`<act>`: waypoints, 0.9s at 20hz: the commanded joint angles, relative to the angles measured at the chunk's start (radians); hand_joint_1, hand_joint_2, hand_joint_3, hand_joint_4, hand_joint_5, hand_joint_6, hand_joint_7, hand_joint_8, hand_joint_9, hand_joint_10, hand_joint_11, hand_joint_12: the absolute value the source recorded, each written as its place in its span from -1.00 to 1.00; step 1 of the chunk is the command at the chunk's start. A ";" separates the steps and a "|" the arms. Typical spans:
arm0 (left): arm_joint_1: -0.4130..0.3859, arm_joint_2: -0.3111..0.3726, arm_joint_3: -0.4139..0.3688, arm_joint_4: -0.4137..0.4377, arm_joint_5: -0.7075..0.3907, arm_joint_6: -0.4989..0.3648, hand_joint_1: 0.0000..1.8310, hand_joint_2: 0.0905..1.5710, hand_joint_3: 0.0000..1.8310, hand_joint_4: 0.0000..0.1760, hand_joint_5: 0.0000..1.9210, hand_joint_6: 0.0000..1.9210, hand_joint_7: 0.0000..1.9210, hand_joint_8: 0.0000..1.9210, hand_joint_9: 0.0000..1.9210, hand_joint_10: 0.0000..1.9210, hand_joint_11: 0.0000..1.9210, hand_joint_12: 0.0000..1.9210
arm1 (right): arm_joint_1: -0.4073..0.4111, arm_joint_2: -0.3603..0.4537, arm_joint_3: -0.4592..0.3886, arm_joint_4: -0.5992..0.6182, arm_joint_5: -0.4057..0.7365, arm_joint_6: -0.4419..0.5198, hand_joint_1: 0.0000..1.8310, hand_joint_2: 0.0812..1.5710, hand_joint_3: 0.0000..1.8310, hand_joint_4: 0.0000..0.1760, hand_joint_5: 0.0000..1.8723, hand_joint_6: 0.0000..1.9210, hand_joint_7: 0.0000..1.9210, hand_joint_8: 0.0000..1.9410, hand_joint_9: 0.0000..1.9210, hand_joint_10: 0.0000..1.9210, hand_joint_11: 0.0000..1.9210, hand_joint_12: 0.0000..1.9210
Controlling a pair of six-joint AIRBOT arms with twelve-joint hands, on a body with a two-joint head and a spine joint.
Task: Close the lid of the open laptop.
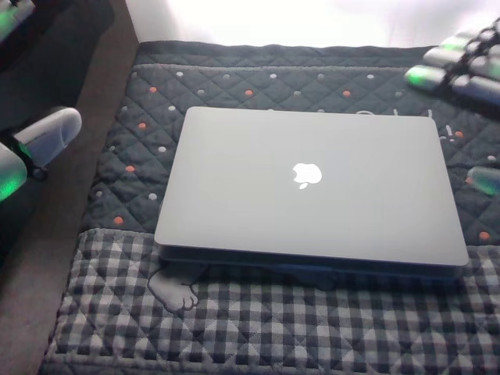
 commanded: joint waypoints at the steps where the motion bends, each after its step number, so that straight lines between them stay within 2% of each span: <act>1: -0.009 0.007 0.011 -0.003 -0.145 -0.026 -0.61 0.75 -1.00 0.62 -1.00 -1.00 -1.00 -1.00 -1.00 -1.00 -1.00 -1.00 | 0.004 0.018 -0.006 0.043 0.171 -0.022 -0.52 0.78 -1.00 -0.59 -1.00 -1.00 -1.00 -1.00 -1.00 -1.00 -1.00 -1.00; 2: -0.009 0.006 0.023 -0.008 -0.159 -0.054 -0.64 0.75 -1.00 0.37 -1.00 -1.00 -1.00 -1.00 -1.00 -1.00 -1.00 -1.00 | -0.009 0.030 -0.021 0.071 0.199 -0.060 -0.49 0.74 -1.00 -0.61 -1.00 -1.00 -1.00 -1.00 -1.00 -1.00 -1.00 -1.00; 3: -0.008 0.008 0.024 -0.015 -0.170 -0.057 -0.61 0.70 -1.00 -0.37 -1.00 -1.00 -1.00 -1.00 -1.00 -1.00 -1.00 -1.00 | -0.020 0.039 -0.029 0.085 0.229 -0.075 -0.49 0.75 -1.00 -0.86 -1.00 -1.00 -1.00 -1.00 -1.00 -1.00 -1.00 -1.00; 4: -0.007 0.011 0.024 -0.020 -0.183 -0.058 -0.71 0.72 -1.00 -0.38 -1.00 -1.00 -1.00 -1.00 -1.00 -1.00 -1.00 -1.00 | -0.034 0.050 -0.033 0.096 0.269 -0.075 -0.35 0.75 -1.00 -0.64 -1.00 -1.00 -1.00 -1.00 -1.00 -1.00 -1.00 -1.00; 5: -0.008 0.012 0.025 -0.020 -0.188 -0.058 -0.71 0.72 -1.00 -0.38 -1.00 -1.00 -1.00 -1.00 -1.00 -1.00 -1.00 -1.00 | -0.041 0.055 -0.034 0.103 0.286 -0.075 -0.35 0.75 -1.00 -0.64 -1.00 -1.00 -1.00 -1.00 -1.00 -1.00 -1.00 -1.00; 6: -0.008 0.012 0.027 -0.021 -0.193 -0.058 -0.75 0.71 -1.00 -0.09 -1.00 -1.00 -1.00 -1.00 -1.00 -1.00 -1.00 -1.00 | -0.048 0.061 -0.034 0.111 0.305 -0.075 -0.29 0.75 -1.00 -0.87 -1.00 -1.00 -1.00 -1.00 -1.00 -1.00 -1.00 -1.00; 7: -0.008 0.012 0.029 -0.024 -0.198 -0.058 -0.77 0.69 -1.00 -0.13 -1.00 -1.00 -1.00 -1.00 -1.00 -1.00 -1.00 -1.00 | -0.051 0.063 -0.033 0.112 0.319 -0.076 -0.23 0.76 -1.00 -0.76 -1.00 -1.00 -1.00 -1.00 -1.00 -1.00 -1.00 -1.00; 8: -0.007 0.013 0.030 -0.026 -0.199 -0.057 -0.75 0.66 -1.00 0.02 -1.00 -1.00 -1.00 -1.00 -1.00 -1.00 -1.00 -1.00 | -0.051 0.064 -0.032 0.112 0.328 -0.076 -0.30 0.74 -1.00 -0.37 -1.00 -1.00 -1.00 -1.00 -1.00 -1.00 -1.00 -1.00; 9: -0.006 0.014 0.031 -0.027 -0.199 -0.057 -0.72 0.62 -1.00 0.12 -1.00 -1.00 -1.00 -1.00 -1.00 -1.00 -1.00 -1.00 | -0.051 0.064 -0.030 0.112 0.336 -0.077 -0.23 0.70 -1.00 -0.15 -1.00 -1.00 -1.00 -1.00 -1.00 -1.00 -1.00 -1.00; 10: -0.005 0.016 0.033 -0.029 -0.200 -0.057 -0.75 0.61 -1.00 0.18 -1.00 -1.00 -1.00 -1.00 -1.00 -1.00 -1.00 -1.00 | -0.051 0.065 -0.028 0.112 0.341 -0.078 -0.23 0.69 -1.00 -0.29 -1.00 -1.00 -1.00 -1.00 -1.00 -1.00 -1.00 -1.00; 11: -0.005 0.016 0.034 -0.032 -0.200 -0.057 -0.75 0.61 -1.00 0.18 -1.00 -1.00 -1.00 -1.00 -1.00 -1.00 -1.00 -1.00 | -0.051 0.067 -0.027 0.112 0.350 -0.078 -0.23 0.69 -1.00 -0.29 -1.00 -1.00 -1.00 -1.00 -1.00 -1.00 -1.00 -1.00; 12: -0.002 0.016 0.034 -0.035 -0.204 -0.057 -0.64 0.58 -1.00 0.29 -1.00 -1.00 -1.00 -1.00 -1.00 -1.00 -1.00 -1.00 | -0.051 0.069 -0.026 0.112 0.358 -0.078 -0.32 0.66 -1.00 -0.39 -1.00 -1.00 -1.00 -1.00 -1.00 -1.00 -1.00 -1.00; 13: 0.006 0.017 0.034 -0.041 -0.218 -0.057 -0.44 0.49 -1.00 0.47 -1.00 -1.00 -1.00 -1.00 -1.00 -1.00 -1.00 -1.00 | -0.052 0.069 -0.025 0.113 0.365 -0.078 -0.26 0.58 -1.00 -0.38 -1.00 -1.00 -1.00 -1.00 -1.00 -1.00 -1.00 -1.00; 14: 0.011 0.019 0.033 -0.045 -0.231 -0.058 -0.50 0.57 -1.00 0.37 -1.00 -1.00 -1.00 -1.00 -1.00 -1.00 -1.00 -1.00 | -0.052 0.069 -0.024 0.115 0.368 -0.078 -0.15 0.51 -1.00 -0.16 -1.00 -1.00 -1.00 -1.00 -1.00 -1.00 -1.00 -1.00; 15: 0.013 0.023 0.032 -0.048 -0.232 -0.062 -0.50 0.57 -1.00 0.37 -1.00 -1.00 -1.00 -1.00 -1.00 -1.00 -1.00 -1.00 | -0.053 0.071 -0.024 0.119 0.375 -0.078 -0.15 0.51 -1.00 -0.16 -1.00 -1.00 -1.00 -1.00 -1.00 -1.00 -1.00 -1.00; 16: 0.013 0.026 0.032 -0.048 -0.233 -0.062 -0.47 0.58 -1.00 0.56 -1.00 -1.00 -1.00 -1.00 -1.00 -1.00 -1.00 -1.00 | -0.058 0.074 -0.024 0.125 0.387 -0.078 -0.16 0.45 -1.00 -0.10 -1.00 -1.00 -1.00 -1.00 -1.00 -1.00 -1.00 -1.00; 17: 0.013 0.029 0.033 -0.048 -0.233 -0.067 -0.51 0.58 -1.00 0.45 -1.00 -1.00 -1.00 -1.00 -1.00 -1.00 -1.00 -1.00 | -0.064 0.075 -0.023 0.133 0.396 -0.078 -0.19 0.43 -1.00 -0.10 -1.00 -1.00 -1.00 -1.00 -1.00 -1.00 -1.00 -1.00; 18: 0.013 0.031 0.033 -0.045 -0.233 -0.071 -0.54 0.57 -1.00 0.70 -1.00 -1.00 -1.00 -1.00 -1.00 -1.00 -1.00 -1.00 | -0.075 0.076 -0.022 0.137 0.409 -0.078 -0.36 0.47 -1.00 -0.28 -1.00 -1.00 -1.00 -1.00 -1.00 -1.00 -1.00 -1.00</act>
